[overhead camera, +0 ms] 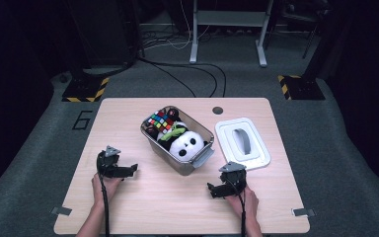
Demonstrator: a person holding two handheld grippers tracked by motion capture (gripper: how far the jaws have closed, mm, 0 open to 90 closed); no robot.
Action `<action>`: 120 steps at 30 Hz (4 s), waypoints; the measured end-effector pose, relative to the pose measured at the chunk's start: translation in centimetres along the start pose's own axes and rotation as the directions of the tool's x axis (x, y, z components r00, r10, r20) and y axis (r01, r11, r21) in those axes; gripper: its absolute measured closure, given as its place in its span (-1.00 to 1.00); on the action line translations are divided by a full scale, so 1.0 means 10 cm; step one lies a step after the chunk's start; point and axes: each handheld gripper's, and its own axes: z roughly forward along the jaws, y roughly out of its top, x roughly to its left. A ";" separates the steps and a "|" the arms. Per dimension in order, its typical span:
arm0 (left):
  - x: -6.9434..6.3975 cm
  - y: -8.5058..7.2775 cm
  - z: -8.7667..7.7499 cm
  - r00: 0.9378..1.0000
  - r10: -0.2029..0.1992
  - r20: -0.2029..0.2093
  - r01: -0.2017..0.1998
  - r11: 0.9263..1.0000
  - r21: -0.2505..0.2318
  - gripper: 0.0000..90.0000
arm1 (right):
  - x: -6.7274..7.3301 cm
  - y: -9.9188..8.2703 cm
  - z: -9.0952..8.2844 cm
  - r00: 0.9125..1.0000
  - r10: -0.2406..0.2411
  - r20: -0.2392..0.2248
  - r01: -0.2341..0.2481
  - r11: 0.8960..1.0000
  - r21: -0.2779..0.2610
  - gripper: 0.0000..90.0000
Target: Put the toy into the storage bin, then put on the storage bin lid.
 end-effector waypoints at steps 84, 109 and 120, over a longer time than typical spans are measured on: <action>-0.06 0.03 0.05 0.998 0.058 -0.024 -0.058 0.998 0.016 -1.00 | -1.49 0.72 0.24 0.953 0.235 0.193 -0.248 0.967 0.050 0.48; -0.06 0.03 0.05 0.998 0.061 -0.023 -0.060 0.998 0.016 -1.00 | -1.40 1.02 -0.31 0.976 0.164 0.144 -0.166 0.986 0.005 0.48; -0.06 0.03 0.05 0.998 0.061 -0.021 -0.061 0.998 0.019 -1.00 | -1.42 1.23 -0.58 0.976 0.155 0.151 -0.153 0.988 -0.026 0.48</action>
